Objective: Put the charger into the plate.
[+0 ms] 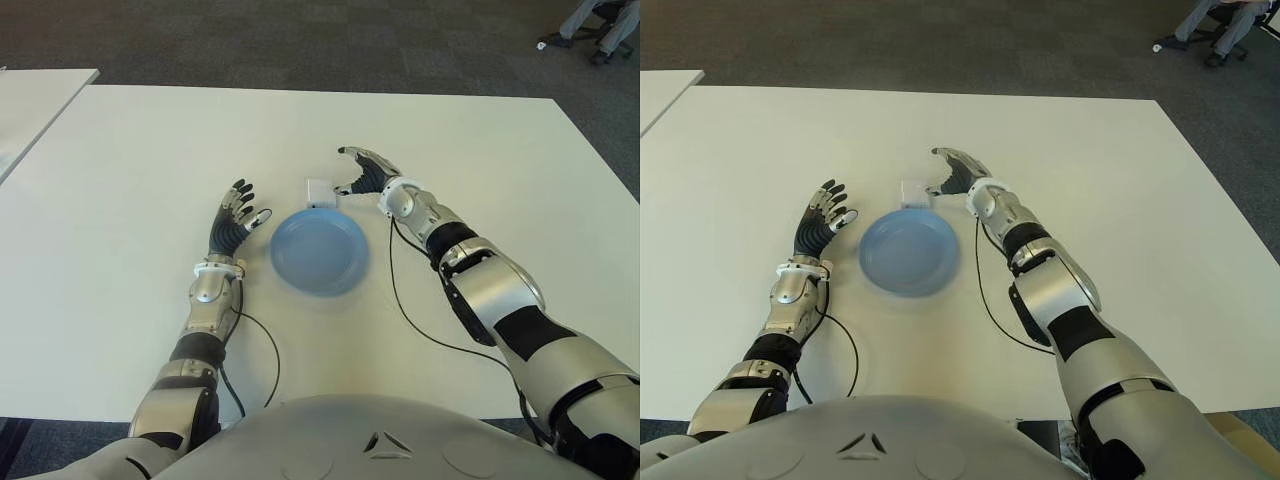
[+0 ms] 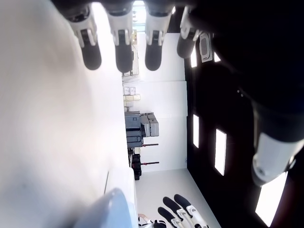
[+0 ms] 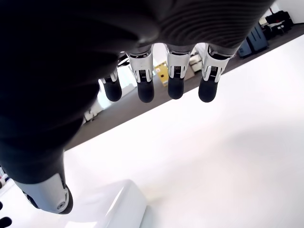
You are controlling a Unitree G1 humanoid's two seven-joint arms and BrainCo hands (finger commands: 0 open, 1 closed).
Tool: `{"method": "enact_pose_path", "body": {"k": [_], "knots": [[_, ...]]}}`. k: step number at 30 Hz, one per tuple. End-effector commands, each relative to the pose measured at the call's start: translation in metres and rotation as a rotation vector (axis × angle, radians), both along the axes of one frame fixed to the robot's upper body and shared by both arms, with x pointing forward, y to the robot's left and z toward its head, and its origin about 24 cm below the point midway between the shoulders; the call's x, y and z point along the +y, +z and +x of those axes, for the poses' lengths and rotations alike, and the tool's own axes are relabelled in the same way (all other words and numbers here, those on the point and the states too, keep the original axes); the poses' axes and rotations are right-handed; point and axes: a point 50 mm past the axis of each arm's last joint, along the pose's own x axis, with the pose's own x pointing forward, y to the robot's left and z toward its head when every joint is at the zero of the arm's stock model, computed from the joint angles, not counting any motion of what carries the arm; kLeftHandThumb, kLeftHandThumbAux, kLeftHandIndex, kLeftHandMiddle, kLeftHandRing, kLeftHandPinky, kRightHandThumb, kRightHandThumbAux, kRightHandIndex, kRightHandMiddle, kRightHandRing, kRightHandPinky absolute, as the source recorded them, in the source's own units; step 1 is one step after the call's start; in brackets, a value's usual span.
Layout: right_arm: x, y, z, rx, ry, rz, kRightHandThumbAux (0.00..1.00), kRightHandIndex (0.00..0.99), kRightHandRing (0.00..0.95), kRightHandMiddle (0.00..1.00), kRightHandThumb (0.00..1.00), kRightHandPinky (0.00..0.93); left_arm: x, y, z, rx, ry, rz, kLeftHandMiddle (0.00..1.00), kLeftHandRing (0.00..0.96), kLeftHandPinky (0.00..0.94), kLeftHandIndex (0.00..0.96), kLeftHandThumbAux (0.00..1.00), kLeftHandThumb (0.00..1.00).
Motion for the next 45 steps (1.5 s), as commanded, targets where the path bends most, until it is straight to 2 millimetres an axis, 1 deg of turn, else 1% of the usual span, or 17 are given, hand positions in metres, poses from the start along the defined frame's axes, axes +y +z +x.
{"method": "enact_pose_path", "body": {"k": [1,7,13,23,25,27,28,29,30,31,32,33,34,36,39,43,45], "knots": [[0.006,-0.013,-0.008,0.013,0.041,-0.043,0.669,0.0,0.001,0.0,0.0,0.044,-0.002,-0.024,-0.02,0.128,-0.004,-0.027,0.139,0.142,0.164,0.071,0.639,0.0],[0.015,-0.014,-0.011,-0.039,0.099,-0.115,0.693,0.0,0.007,0.002,0.0,0.05,-0.002,-0.025,-0.02,0.13,-0.006,-0.028,0.137,0.14,0.161,0.069,0.642,0.0],[0.023,-0.014,-0.014,-0.102,0.153,-0.176,0.77,0.0,0.025,0.023,0.0,0.069,-0.003,-0.025,-0.02,0.13,-0.005,-0.025,0.135,0.138,0.16,0.066,0.642,0.0],[0.031,-0.017,-0.017,-0.151,0.208,-0.262,0.859,0.0,0.031,0.029,0.0,0.077,-0.006,-0.025,-0.019,0.138,-0.001,-0.017,0.13,0.133,0.152,0.064,0.636,0.0],[0.033,-0.018,-0.018,-0.16,0.216,-0.275,0.878,0.0,0.033,0.031,0.019,0.084,-0.006,-0.025,-0.019,0.14,0.0,-0.018,0.131,0.134,0.154,0.065,0.632,0.0],[0.035,-0.019,-0.019,-0.164,0.226,-0.285,0.9,0.005,0.041,0.041,0.084,0.099,-0.006,-0.025,-0.019,0.142,0.003,-0.021,0.133,0.136,0.156,0.066,0.628,0.0],[0.035,-0.019,-0.019,-0.162,0.231,-0.29,0.91,0.01,0.05,0.05,0.164,0.111,-0.007,-0.026,-0.018,0.143,0.006,-0.025,0.135,0.137,0.158,0.068,0.625,0.0],[0.035,-0.019,-0.019,-0.159,0.234,-0.293,0.903,0.019,0.078,0.068,0.316,0.14,-0.007,-0.026,-0.018,0.143,0.008,-0.027,0.139,0.141,0.157,0.071,0.619,0.0],[0.035,-0.019,-0.019,-0.158,0.235,-0.294,0.894,0.024,0.096,0.079,0.428,0.159,-0.007,-0.026,-0.018,0.143,0.009,-0.028,0.141,0.143,0.158,0.073,0.615,0.0],[0.035,-0.02,-0.019,-0.151,0.238,-0.297,0.891,0.027,0.102,0.084,0.468,0.166,-0.007,-0.026,-0.018,0.144,0.012,-0.03,0.142,0.144,0.158,0.074,0.613,0.0],[0.036,-0.02,-0.019,-0.145,0.239,-0.299,0.852,0.038,0.181,0.106,0.644,0.249,-0.007,-0.026,-0.017,0.145,0.014,-0.031,0.149,0.149,0.156,0.078,0.603,0.0],[0.036,-0.02,-0.019,-0.134,0.241,-0.3,0.843,0.04,0.198,0.11,0.683,0.266,-0.008,-0.026,-0.017,0.146,0.016,-0.032,0.15,0.15,0.156,0.079,0.6,0.0],[0.036,-0.02,-0.019,-0.127,0.243,-0.301,0.805,0.047,0.245,0.126,0.797,0.319,-0.008,-0.026,-0.017,0.146,0.018,-0.033,0.155,0.154,0.155,0.084,0.593,0.0],[0.037,-0.02,-0.019,-0.109,0.242,-0.298,0.772,0.053,0.289,0.141,0.896,0.364,-0.008,-0.026,-0.016,0.147,0.02,-0.034,0.16,0.158,0.152,0.089,0.585,0.0],[0.037,-0.021,-0.019,-0.082,0.237,-0.292,0.749,0.055,0.322,0.156,0.966,0.395,-0.008,-0.026,-0.016,0.145,0.022,-0.035,0.165,0.16,0.147,0.096,0.575,0.0],[0.037,-0.022,-0.019,-0.054,0.231,-0.296,0.741,0.049,0.364,0.19,0.991,0.405,-0.009,-0.025,-0.016,0.143,0.022,-0.036,0.169,0.161,0.146,0.103,0.567,0.0],[0.037,-0.022,-0.019,-0.048,0.235,-0.301,0.704,0.045,0.431,0.304,0.996,0.446,-0.009,-0.025,-0.015,0.145,0.023,-0.034,0.175,0.165,0.147,0.11,0.562,0.0]]}}
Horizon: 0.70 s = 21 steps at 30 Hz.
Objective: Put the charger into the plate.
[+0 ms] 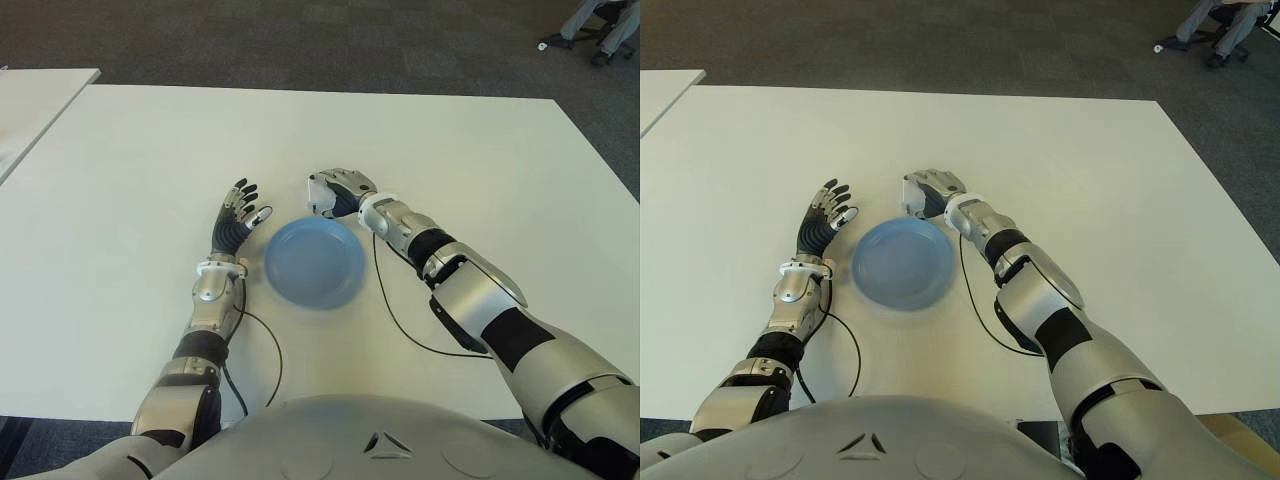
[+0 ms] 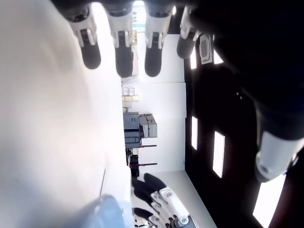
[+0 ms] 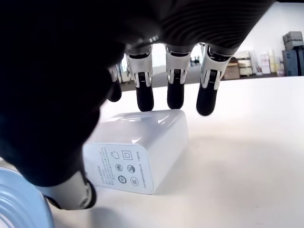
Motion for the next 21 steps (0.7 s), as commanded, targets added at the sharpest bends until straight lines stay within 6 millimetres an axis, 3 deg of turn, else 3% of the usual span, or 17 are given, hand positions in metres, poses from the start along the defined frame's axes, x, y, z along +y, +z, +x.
{"method": "enact_pose_path", "body": {"k": [1,21], "knots": [[-0.0004,-0.0044,-0.0017,0.041,-0.005,-0.02,0.695,0.043,0.449,0.333,0.997,0.455,-0.0035,-0.0266,-0.0194,0.151,0.024,-0.022,0.177,0.166,0.147,0.113,0.561,0.0],[-0.0045,-0.0081,-0.0042,0.088,0.02,-0.035,0.648,0.063,0.514,0.427,1.0,0.508,-0.0049,-0.0271,-0.0184,0.163,0.03,-0.006,0.179,0.172,0.158,0.113,0.564,0.0]]}}
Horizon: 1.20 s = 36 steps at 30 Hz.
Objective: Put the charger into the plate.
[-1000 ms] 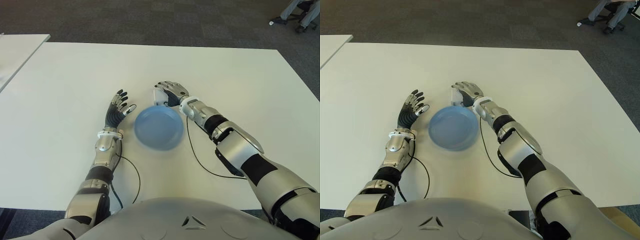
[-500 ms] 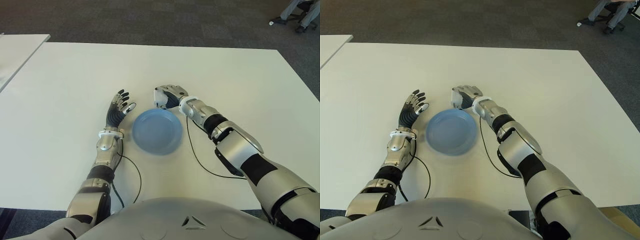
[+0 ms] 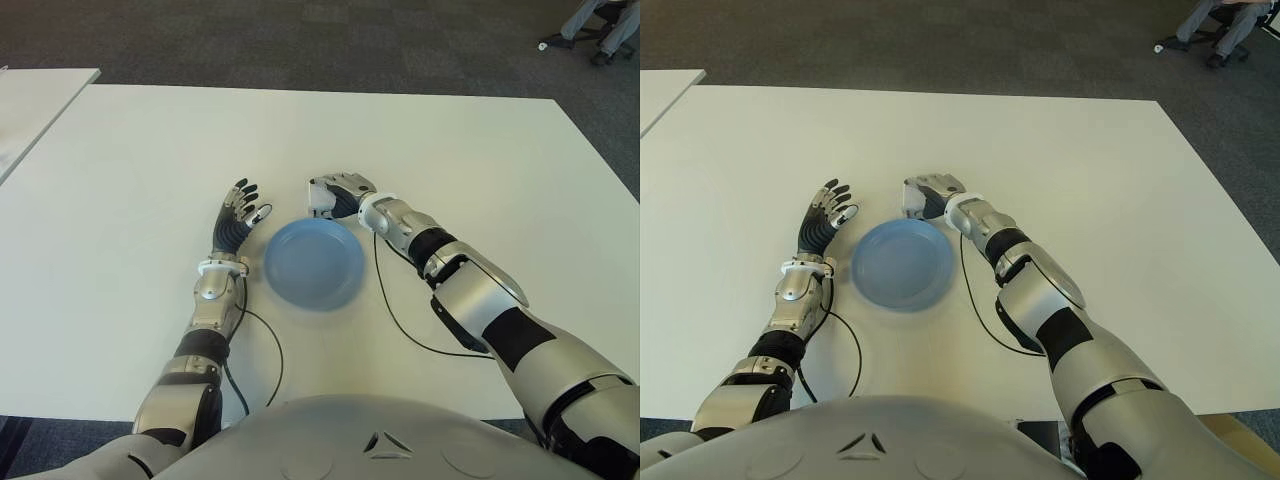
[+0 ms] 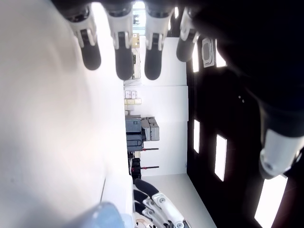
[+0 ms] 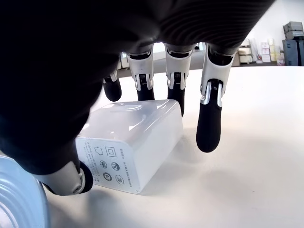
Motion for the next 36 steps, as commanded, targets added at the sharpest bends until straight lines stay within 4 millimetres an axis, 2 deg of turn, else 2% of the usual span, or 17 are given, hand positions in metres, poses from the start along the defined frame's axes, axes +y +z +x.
{"method": "enact_pose_path", "body": {"k": [1,10,16,19,20,22,25,33,36], "knots": [[-0.004,-0.007,-0.004,0.046,-0.01,0.01,0.648,0.068,0.514,0.426,1.0,0.506,-0.004,-0.026,-0.019,0.147,0.016,-0.015,0.179,0.173,0.157,0.113,0.564,0.0],[-0.009,-0.009,-0.004,0.087,-0.064,0.081,0.65,0.112,0.497,0.427,1.0,0.389,-0.004,-0.026,-0.02,0.147,0.011,-0.011,0.174,0.166,0.147,0.105,0.56,0.0],[-0.014,-0.012,-0.006,0.115,-0.069,0.099,0.652,0.123,0.491,0.425,1.0,0.365,-0.003,-0.026,-0.019,0.155,0.011,-0.013,0.17,0.162,0.142,0.102,0.563,0.0],[-0.016,-0.013,-0.006,0.128,-0.092,0.128,0.659,0.126,0.368,0.448,0.961,0.357,-0.002,-0.026,-0.019,0.158,0.011,-0.013,0.171,0.161,0.14,0.104,0.565,0.0],[-0.017,-0.014,-0.006,0.13,-0.097,0.134,0.72,0.123,0.353,0.414,0.897,0.353,-0.002,-0.026,-0.019,0.159,0.01,-0.013,0.171,0.161,0.141,0.105,0.566,0.0],[-0.019,-0.014,-0.006,0.139,-0.11,0.144,0.883,0.117,0.315,0.33,0.652,0.346,-0.002,-0.027,-0.019,0.16,0.01,-0.012,0.171,0.161,0.143,0.106,0.567,0.0],[-0.022,-0.015,-0.006,0.152,-0.122,0.149,0.961,0.112,0.294,0.287,0.506,0.342,-0.002,-0.027,-0.019,0.162,0.009,-0.008,0.17,0.161,0.144,0.107,0.567,0.0],[-0.035,-0.018,-0.007,0.161,-0.149,0.152,0.996,0.108,0.293,0.268,0.35,0.351,0.0,-0.027,-0.02,0.164,0.007,-0.005,0.167,0.163,0.151,0.103,0.56,0.0],[-0.041,-0.018,-0.006,0.159,-0.155,0.145,0.998,0.106,0.318,0.282,0.262,0.377,0.0,-0.028,-0.021,0.168,0.005,-0.003,0.16,0.154,0.135,0.094,0.556,0.0]]}}
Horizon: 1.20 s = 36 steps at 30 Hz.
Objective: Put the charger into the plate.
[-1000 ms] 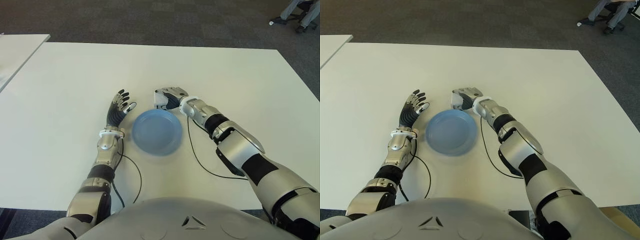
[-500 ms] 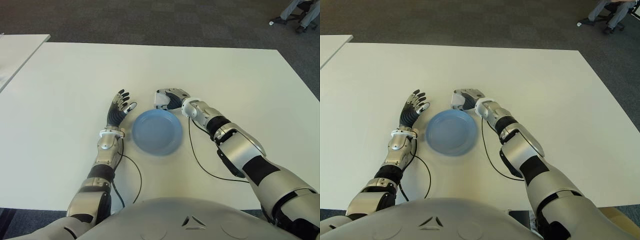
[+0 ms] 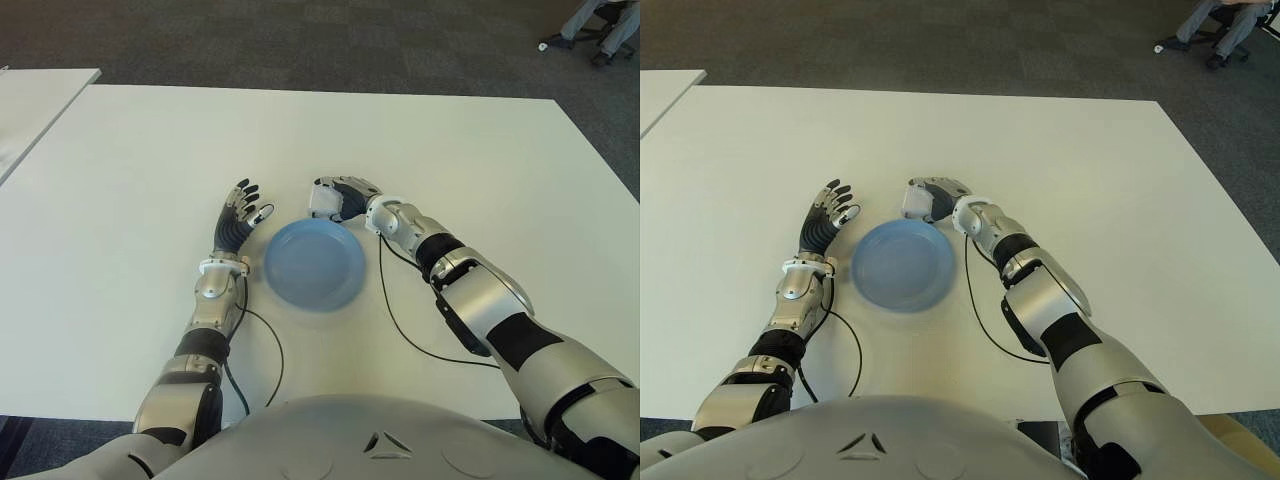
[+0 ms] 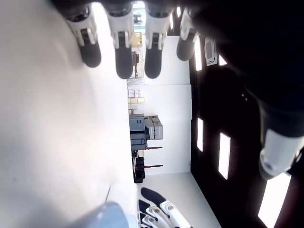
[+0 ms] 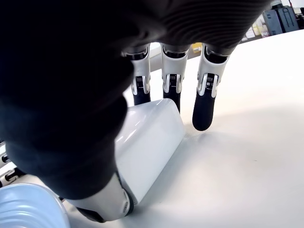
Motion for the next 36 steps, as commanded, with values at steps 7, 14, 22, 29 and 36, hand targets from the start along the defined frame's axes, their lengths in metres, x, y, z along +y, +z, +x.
{"method": "enact_pose_path", "body": {"k": [7,14,22,29,36], "knots": [[-0.037,-0.014,-0.005,0.052,-0.051,-0.058,0.998,0.107,0.405,0.346,0.156,0.438,0.001,-0.027,-0.022,0.152,0.008,-0.003,0.153,0.147,0.138,0.084,0.549,0.0],[-0.059,-0.012,-0.006,0.026,-0.03,-0.114,0.99,0.113,0.532,0.479,0.098,0.546,0.003,-0.027,-0.022,0.153,0.007,0.012,0.153,0.149,0.138,0.084,0.549,0.0],[-0.074,-0.008,-0.006,-0.012,0.021,-0.21,0.984,0.123,0.626,0.576,0.101,0.64,0.005,-0.027,-0.023,0.147,0.006,0.02,0.16,0.155,0.145,0.089,0.545,0.0],[-0.09,-0.007,-0.009,-0.066,0.099,-0.325,0.983,0.124,0.653,0.601,0.023,0.638,0.006,-0.028,-0.024,0.15,0.006,0.018,0.171,0.166,0.155,0.098,0.549,0.0],[-0.102,-0.004,-0.011,-0.128,0.162,-0.427,0.964,0.112,0.657,0.606,0.001,0.637,0.008,-0.029,-0.024,0.153,0.007,0.018,0.171,0.166,0.152,0.101,0.55,0.0]]}}
